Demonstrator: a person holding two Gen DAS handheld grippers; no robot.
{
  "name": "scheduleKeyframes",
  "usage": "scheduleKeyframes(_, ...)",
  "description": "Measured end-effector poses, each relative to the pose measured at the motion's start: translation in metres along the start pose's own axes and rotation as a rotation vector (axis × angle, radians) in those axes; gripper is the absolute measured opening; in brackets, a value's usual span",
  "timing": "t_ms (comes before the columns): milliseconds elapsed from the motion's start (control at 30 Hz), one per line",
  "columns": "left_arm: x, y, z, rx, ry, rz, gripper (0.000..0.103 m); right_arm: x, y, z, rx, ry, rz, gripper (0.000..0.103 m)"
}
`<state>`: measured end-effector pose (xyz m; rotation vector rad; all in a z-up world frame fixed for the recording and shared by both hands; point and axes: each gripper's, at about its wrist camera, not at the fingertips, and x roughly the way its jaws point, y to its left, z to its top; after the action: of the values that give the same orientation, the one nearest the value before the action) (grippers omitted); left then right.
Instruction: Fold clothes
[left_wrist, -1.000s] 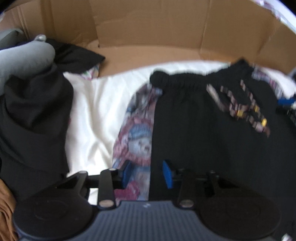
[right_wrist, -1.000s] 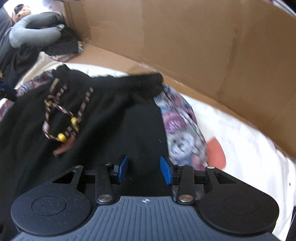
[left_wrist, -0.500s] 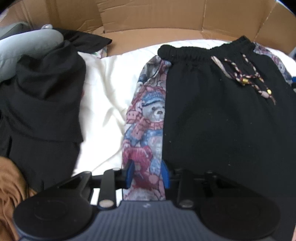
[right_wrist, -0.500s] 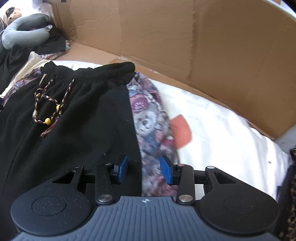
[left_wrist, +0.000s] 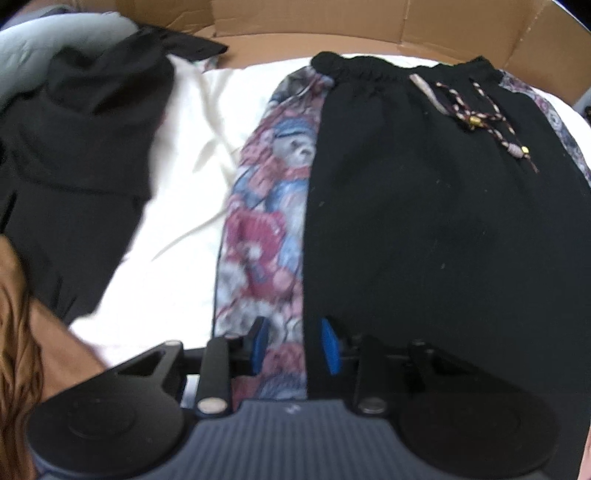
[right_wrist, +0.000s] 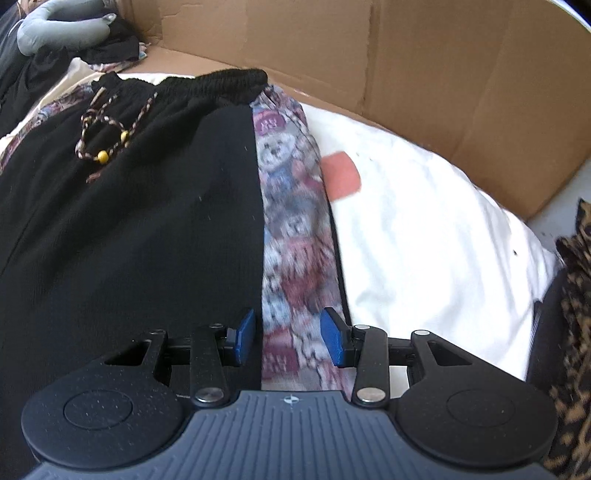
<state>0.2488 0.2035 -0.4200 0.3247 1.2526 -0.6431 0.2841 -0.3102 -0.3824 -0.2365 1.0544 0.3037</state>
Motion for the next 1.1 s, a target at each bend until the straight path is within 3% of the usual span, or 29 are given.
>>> scheduleKeyframes(600,-0.018,0.013,-0.059,-0.027,0.045,0.037,0.032,-0.048,0.0,-0.083,0.078,0.066,-0.047,0.047)
scheduleKeyframes(967,-0.034,0.012,-0.081,-0.048,0.028,0.043,0.03,-0.075,-0.016,-0.129,0.302,0.017,-0.085,0.047)
scheduleKeyframes(1067,-0.045,0.009,-0.084,-0.086,0.002,0.017,0.036,-0.091,-0.01,-0.136,0.327,-0.032,-0.11,0.047)
scheduleKeyframes(1100,-0.048,0.008,-0.085,-0.097,-0.004,0.012,0.043,-0.094,-0.008,-0.138,0.338,-0.047,-0.111,0.047)
